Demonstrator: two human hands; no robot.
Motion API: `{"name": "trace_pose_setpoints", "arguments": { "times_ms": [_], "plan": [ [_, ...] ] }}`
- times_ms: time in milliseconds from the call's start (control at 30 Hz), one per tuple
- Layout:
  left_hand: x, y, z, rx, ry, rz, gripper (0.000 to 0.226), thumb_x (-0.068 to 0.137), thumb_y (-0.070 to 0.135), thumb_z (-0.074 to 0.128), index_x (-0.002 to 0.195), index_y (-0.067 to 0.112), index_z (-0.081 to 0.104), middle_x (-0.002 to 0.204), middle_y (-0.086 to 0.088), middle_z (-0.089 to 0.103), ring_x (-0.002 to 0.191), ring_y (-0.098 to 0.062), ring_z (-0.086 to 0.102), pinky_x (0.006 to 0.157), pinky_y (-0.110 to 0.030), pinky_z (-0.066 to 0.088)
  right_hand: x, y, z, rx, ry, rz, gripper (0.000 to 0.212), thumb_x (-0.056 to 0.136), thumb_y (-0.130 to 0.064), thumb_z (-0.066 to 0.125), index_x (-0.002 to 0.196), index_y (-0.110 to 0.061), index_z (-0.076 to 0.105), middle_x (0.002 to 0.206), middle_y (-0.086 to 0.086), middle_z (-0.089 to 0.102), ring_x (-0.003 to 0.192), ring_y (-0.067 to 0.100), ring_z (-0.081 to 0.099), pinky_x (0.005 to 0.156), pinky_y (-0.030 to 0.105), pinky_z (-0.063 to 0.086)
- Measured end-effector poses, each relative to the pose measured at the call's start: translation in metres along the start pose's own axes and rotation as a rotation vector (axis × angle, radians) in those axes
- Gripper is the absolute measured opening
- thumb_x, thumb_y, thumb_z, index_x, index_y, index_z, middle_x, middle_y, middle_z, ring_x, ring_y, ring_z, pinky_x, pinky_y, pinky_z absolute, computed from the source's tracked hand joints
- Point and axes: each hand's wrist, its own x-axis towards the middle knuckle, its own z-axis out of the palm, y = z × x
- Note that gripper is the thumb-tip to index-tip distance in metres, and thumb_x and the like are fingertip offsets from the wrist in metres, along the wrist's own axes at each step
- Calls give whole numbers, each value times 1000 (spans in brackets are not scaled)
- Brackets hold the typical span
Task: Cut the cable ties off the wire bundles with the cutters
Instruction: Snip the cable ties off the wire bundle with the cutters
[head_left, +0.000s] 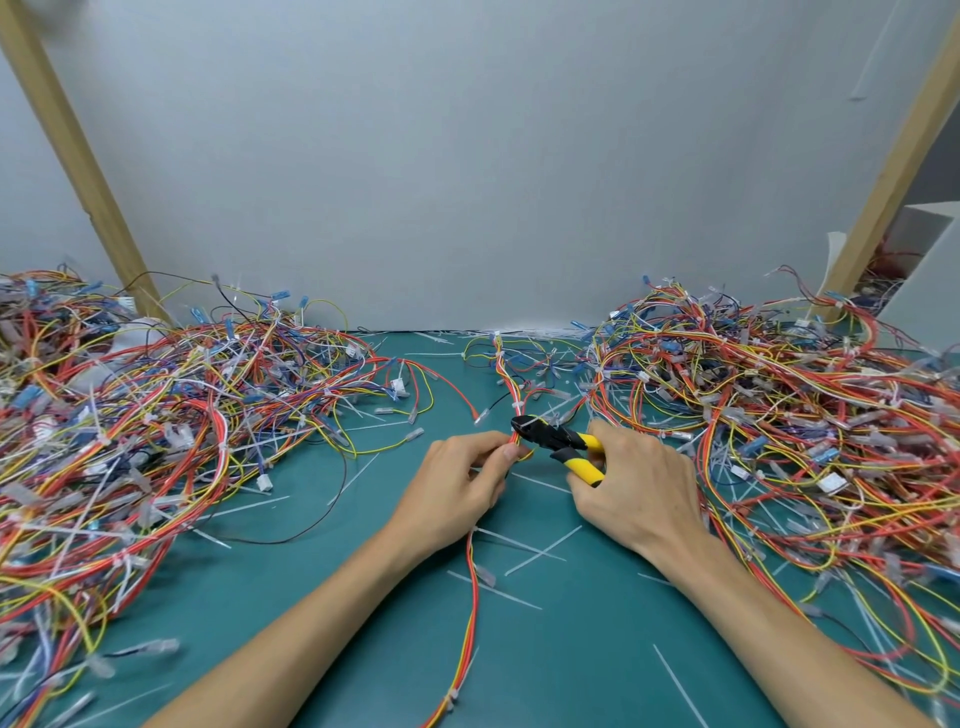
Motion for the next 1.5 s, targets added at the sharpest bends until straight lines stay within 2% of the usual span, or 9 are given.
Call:
{"name": "trace_pose_setpoints", "arguments": {
  "times_ms": [133,267,367,600,700,867,1000,1233,1500],
  "plan": [
    [1,0,1,11,30,17,30,101,24,48,72,27,55,54,-7,51,49,-13,38,53,-25,35,0,0,-2,10,-13,-7,25,72,-41,57,76,-24,38,70,-8,49,67,22,46,54,31,28],
    [1,-2,1,5,41,8,24,101,24,49,82,24,64,56,-9,51,53,-26,44,53,-25,37,0,0,0,5,-25,-30,28,70,-35,58,92,-22,47,80,-6,49,78,23,47,64,32,29],
    [1,-4,1,1,41,-2,23,100,24,49,87,20,68,56,-10,52,51,-23,43,52,-25,37,1,1,0,-12,-48,-30,35,70,-36,56,102,-22,50,87,-5,52,84,24,47,70,33,30],
    [1,-6,1,14,34,5,25,101,26,48,91,14,68,56,-8,53,50,-21,42,53,-27,39,0,0,-2,27,-72,-21,20,72,-35,54,76,-24,38,64,-7,45,62,25,45,53,32,27],
    [1,-6,1,18,30,8,27,101,26,48,91,12,68,56,-6,53,47,-10,39,52,-22,36,0,0,-1,15,-82,-8,18,73,-36,53,75,-24,40,59,-6,44,59,26,46,50,31,29],
    [1,-7,1,15,27,-4,27,101,25,48,93,10,69,51,2,49,48,-9,41,52,-22,36,1,1,0,24,-91,1,18,71,-34,53,72,-23,39,55,-5,43,55,26,47,48,31,34],
    [1,-7,1,18,24,0,28,100,26,47,92,10,69,55,-4,53,48,-13,41,52,-24,37,2,2,0,23,-107,10,15,65,-27,52,72,-21,42,55,-5,44,56,26,47,48,30,36],
    [1,-5,1,34,14,-2,26,101,26,48,91,13,69,56,-6,53,48,-9,38,53,-25,36,2,2,1,5,-93,0,16,57,-26,46,69,-19,38,53,-5,38,56,28,44,48,30,26],
    [0,-5,1,46,6,-2,33,101,27,47,81,8,64,55,-5,55,46,-8,38,50,-17,33,3,3,2,-22,-88,4,16,57,-28,45,68,-19,38,54,-4,40,54,27,42,47,29,22]
  ]
}}
